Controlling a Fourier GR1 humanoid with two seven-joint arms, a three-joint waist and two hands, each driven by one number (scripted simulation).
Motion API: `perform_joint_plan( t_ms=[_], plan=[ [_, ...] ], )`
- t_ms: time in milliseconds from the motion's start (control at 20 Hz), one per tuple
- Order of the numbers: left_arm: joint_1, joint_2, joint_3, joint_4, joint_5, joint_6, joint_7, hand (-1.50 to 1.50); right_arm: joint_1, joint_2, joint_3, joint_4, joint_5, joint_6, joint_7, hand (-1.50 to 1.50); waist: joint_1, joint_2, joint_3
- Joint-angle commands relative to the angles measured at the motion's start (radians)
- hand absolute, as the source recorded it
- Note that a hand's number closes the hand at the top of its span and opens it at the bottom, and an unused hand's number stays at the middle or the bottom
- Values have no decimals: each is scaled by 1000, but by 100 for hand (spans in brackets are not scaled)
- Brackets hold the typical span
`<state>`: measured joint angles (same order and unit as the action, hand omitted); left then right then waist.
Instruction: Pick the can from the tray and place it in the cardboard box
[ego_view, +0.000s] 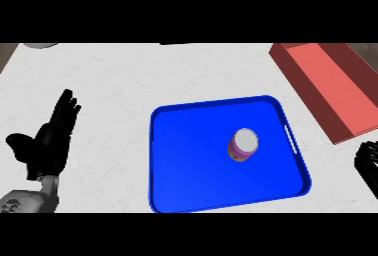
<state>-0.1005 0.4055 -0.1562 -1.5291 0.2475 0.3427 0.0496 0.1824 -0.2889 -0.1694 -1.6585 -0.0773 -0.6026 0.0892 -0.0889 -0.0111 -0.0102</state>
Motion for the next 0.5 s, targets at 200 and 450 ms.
perform_joint_plan(
  t_ms=[200,450],
  plan=[
    [-9,-51,35,-72,125,-45,64,0,347,102,136,-250,364,-277,-41,-150,63,7,6],
    [0,-65,14,-113,104,-26,65,0,522,-50,203,-417,506,-93,250,-150,87,16,2]
  ],
)
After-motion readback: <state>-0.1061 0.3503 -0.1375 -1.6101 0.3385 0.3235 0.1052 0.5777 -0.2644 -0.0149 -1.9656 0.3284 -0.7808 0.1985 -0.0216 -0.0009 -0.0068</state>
